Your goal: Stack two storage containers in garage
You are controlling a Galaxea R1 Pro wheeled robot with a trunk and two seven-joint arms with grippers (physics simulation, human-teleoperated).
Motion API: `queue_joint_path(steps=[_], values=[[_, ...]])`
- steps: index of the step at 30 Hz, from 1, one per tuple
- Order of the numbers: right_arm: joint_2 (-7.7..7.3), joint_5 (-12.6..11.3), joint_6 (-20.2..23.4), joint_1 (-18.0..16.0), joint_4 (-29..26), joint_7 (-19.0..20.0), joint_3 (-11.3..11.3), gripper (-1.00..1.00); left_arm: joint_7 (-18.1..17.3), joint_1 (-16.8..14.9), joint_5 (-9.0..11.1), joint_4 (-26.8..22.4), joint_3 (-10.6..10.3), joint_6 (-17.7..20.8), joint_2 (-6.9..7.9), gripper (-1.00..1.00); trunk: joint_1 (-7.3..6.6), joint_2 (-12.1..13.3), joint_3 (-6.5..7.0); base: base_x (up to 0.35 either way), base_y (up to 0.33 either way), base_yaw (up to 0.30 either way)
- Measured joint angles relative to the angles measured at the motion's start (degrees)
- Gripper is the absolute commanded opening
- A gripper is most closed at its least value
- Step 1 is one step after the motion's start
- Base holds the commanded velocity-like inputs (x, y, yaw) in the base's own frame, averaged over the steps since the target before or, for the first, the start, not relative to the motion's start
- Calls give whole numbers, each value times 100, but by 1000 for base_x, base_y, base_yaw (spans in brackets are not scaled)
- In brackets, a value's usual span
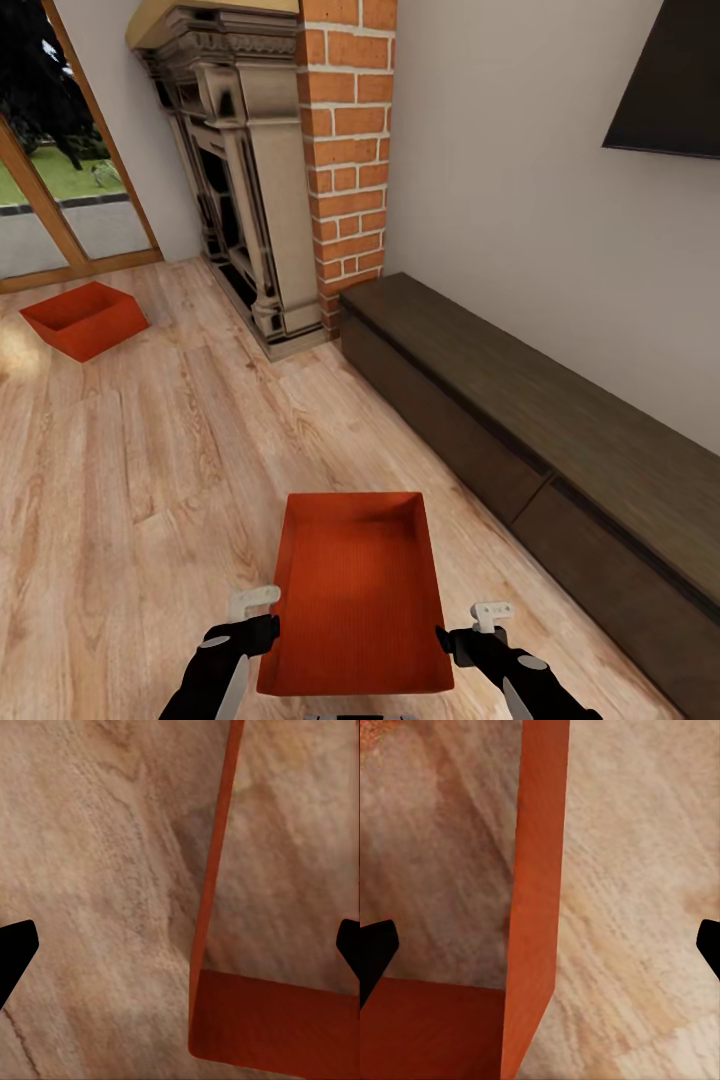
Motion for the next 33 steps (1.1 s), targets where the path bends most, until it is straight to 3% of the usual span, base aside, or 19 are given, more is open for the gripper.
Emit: queue_joint_path(steps=[5, 15, 20, 33], values=[[0, 0, 0, 1, 0, 0, 0, 100, 0, 0, -5, 39, -5, 14, 9, 100, 0, 0, 0, 0, 0, 0], [0, 0, 0, 2, 0, -3, 0, 100, -11, 0, -21, 85, -433, -4, 51, 100, 0, 0, 0, 0, 0, 0], [0, 2, 0, -2, 0, -4, 0, 100, -11, 0, -17, 81, -461, -9, 71, 100, 0, 0, 0, 0, 0, 0], [0, 6, -7, -1, 0, -8, 5, 100, -10, 0, -21, 78, -464, -16, 79, 100, 285, -520, -233, 0, 0, 0]])
